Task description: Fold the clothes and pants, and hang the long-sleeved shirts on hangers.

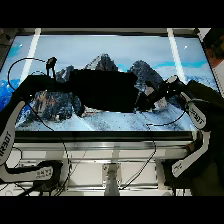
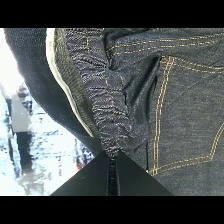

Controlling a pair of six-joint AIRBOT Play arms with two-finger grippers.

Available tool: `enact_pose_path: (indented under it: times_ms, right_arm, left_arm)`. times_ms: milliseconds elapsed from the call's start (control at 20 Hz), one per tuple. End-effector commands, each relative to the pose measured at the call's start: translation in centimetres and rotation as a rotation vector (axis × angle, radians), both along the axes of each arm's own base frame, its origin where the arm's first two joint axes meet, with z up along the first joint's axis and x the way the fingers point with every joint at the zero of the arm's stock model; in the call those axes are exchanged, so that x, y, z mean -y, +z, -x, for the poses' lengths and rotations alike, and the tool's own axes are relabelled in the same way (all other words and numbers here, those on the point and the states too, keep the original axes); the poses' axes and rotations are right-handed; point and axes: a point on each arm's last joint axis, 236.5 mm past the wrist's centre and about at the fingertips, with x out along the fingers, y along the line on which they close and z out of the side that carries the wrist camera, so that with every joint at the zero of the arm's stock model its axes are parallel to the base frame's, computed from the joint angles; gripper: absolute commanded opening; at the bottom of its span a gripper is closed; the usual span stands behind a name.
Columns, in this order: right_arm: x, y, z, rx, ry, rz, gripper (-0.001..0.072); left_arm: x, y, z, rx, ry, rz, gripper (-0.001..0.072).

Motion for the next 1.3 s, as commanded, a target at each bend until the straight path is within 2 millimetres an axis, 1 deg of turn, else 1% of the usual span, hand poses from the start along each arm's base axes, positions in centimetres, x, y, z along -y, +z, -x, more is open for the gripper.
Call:
enact_pose_path:
  times_ms: [0,250,600,650,750,850,950,1050,1100,1150,1200,1250]
  right_arm:
    - [-0.7,-0.1,-0.1,-0.001,-0.011,-0.011,0.0309]
    - [-2.5,-0.9,0.0,0.035,0.021,0.011,0.0310]
    - [-3.8,-1.2,-0.1,0.036,0.018,-0.006,0.0308]
    - [-4.3,-1.1,-0.1,0.040,0.018,-0.015,0.0308]
    - [-6.0,-0.5,-0.1,0.054,0.026,-0.053,0.0308]
    - [-7.1,-0.7,0.0,0.069,0.033,-0.052,0.0308]
    - [-7.6,-0.9,-0.3,0.086,0.029,-0.044,0.0308]
    - [-7.6,-1.0,-0.5,0.093,0.021,-0.041,0.0293]
    - [-7.6,-1.0,-0.5,0.092,0.021,-0.041,0.0187]
    - [-7.7,-0.9,-0.3,0.088,0.025,-0.045,0.0060]
    - [-7.7,-0.7,0.0,0.079,0.037,-0.055,0.0013]
    - [-7.7,-0.3,0.3,0.066,0.046,-0.068,0.0012]
  left_arm:
    - [-0.1,0.0,0.0,0.001,0.001,0.000,0.0022]
    - [-0.1,0.0,0.0,0.001,0.001,0.000,0.0022]
    - [-0.1,0.0,0.0,0.001,0.001,0.000,0.0023]
    - [-0.1,0.0,0.0,0.001,0.001,0.000,0.0023]
    - [-0.1,0.0,0.0,0.001,0.001,0.000,0.0023]
    - [-0.1,0.0,0.0,0.001,0.002,0.000,0.0023]
    - [-0.1,0.0,0.0,0.001,0.002,0.000,0.0023]
    - [-0.1,0.0,0.0,0.001,0.002,0.000,0.0023]
    - [-0.1,0.0,0.0,0.001,0.001,-0.001,0.0023]
    - [-0.1,0.0,0.0,0.001,0.001,-0.001,0.0023]
    - [-0.2,0.0,0.0,0.003,-0.003,-0.009,0.0023]
    - [-0.7,-0.4,0.1,0.002,-0.014,-0.040,0.0023]
